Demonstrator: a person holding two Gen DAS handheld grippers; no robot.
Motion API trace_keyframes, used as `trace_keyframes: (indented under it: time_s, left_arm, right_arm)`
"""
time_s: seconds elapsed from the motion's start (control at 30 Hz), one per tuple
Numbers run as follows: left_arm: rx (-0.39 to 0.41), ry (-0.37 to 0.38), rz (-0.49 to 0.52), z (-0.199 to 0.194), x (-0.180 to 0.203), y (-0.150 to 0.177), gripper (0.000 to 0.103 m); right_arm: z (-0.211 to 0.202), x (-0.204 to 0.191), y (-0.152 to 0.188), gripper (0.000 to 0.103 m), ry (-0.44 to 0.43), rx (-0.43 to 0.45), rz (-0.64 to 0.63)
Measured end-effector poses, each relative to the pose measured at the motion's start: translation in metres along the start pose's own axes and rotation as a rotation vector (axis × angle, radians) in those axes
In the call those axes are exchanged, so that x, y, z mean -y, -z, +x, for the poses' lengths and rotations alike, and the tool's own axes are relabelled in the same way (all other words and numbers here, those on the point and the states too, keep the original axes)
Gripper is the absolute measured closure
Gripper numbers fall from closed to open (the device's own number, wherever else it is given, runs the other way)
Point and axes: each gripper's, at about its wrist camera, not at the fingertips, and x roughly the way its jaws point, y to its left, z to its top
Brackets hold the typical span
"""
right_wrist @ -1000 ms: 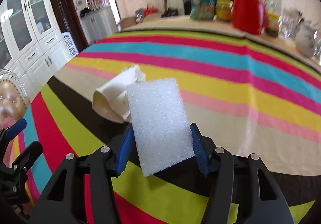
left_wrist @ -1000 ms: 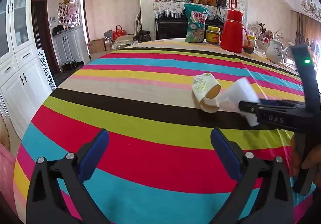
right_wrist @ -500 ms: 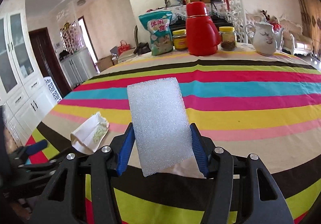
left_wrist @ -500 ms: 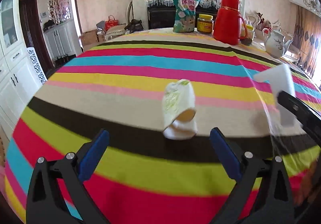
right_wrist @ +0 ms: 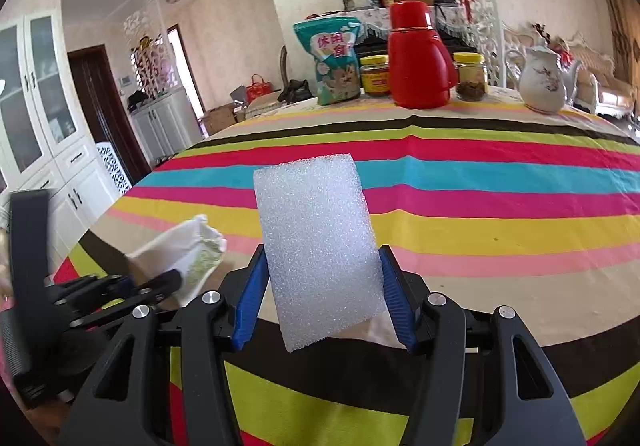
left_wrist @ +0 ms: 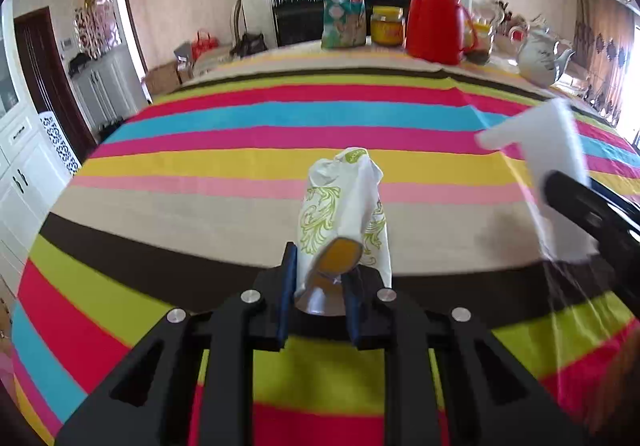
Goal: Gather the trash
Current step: 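Grasp the last foam block with the right gripper while the left gripper grasps the printed paper cup, then carry the foam block and paper cup to the pink bin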
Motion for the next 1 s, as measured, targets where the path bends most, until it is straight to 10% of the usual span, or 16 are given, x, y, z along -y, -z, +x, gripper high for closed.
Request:
trace_keyframes:
  time_s: [1.0]
  left_arm:
    - [0.153, 0.004, -0.102, -0.162, -0.084, 0.1, 0.086]
  right_arm:
    - [-0.11, -0.103, 0.059, 0.049, -0.116, -0.084, -0.261]
